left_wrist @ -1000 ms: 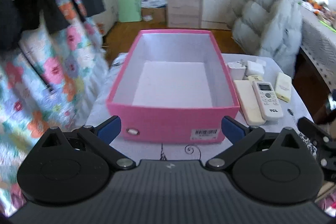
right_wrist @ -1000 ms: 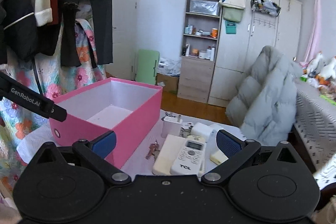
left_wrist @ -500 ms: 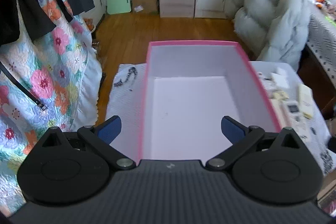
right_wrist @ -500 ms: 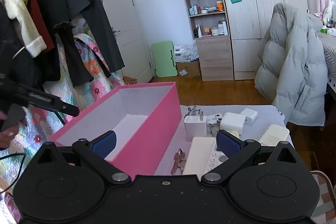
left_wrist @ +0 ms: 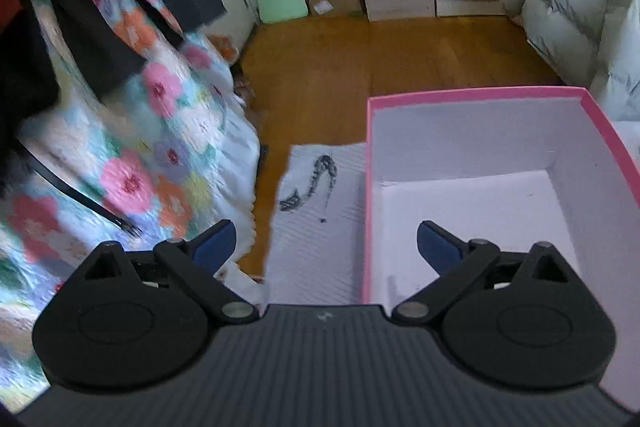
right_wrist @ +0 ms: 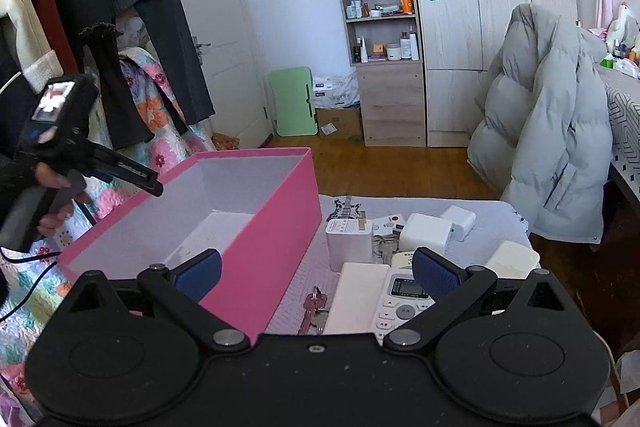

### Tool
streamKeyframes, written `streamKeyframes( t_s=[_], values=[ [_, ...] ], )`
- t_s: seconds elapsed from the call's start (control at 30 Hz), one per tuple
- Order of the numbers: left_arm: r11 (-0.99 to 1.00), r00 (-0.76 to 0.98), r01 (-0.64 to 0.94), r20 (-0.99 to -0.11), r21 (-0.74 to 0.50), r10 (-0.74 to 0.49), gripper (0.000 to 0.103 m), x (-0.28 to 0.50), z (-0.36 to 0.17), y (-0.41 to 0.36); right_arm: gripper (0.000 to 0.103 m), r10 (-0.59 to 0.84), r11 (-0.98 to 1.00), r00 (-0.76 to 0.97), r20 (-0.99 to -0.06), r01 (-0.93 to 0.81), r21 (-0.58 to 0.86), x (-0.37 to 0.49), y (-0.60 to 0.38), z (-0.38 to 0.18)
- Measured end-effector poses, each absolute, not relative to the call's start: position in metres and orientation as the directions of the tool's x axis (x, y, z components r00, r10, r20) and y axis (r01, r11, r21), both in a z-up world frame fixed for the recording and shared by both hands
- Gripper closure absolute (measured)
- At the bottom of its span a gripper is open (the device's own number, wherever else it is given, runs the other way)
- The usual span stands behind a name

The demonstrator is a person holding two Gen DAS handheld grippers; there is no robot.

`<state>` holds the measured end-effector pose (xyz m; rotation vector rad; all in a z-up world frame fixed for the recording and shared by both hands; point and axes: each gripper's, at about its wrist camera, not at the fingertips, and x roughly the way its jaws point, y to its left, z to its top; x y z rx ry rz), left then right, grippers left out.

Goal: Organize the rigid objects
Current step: 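Grip the pink box wall with the left gripper while the right tool approaches the remotes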

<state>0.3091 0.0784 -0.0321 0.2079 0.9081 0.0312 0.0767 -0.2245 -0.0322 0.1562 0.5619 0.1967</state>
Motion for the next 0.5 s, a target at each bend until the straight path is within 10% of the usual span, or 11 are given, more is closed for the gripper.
streamKeyframes(
  t_s=[0.13, 0.2, 0.27, 0.3, 0.5],
  values=[
    [0.988, 0.574, 0.061, -0.815, 0.143, 0.082, 0.013, 0.323, -0.046, 0.083, 0.0, 0.222, 0.969, 0.825, -0.52, -0.127, 0.212, 0.083, -0.227, -0.036],
    [0.986, 0.552, 0.07, -0.829, 0.152, 0.088, 0.035, 0.322, -0.054, 0.085, 0.0, 0.207, 0.973, 0.82, -0.534, -0.113, 0.204, 0.087, -0.228, -0.04],
    [0.992, 0.514, 0.071, -0.856, 0.108, 0.056, 0.086, 0.318, -0.061, 0.091, 0.0, 0.183, 0.978, 0.802, -0.569, -0.09, 0.188, 0.093, -0.23, -0.045],
    [0.996, 0.495, 0.073, -0.869, 0.051, 0.008, 0.094, 0.315, -0.064, 0.096, 0.0, 0.177, 0.98, 0.783, -0.597, -0.082, 0.183, 0.096, -0.231, -0.049],
    [0.999, 0.504, 0.053, -0.863, -0.009, -0.035, 0.1, 0.304, -0.069, 0.103, 0.005, 0.167, 0.985, 0.705, -0.689, -0.086, 0.151, 0.12, -0.237, -0.07]
  ],
)
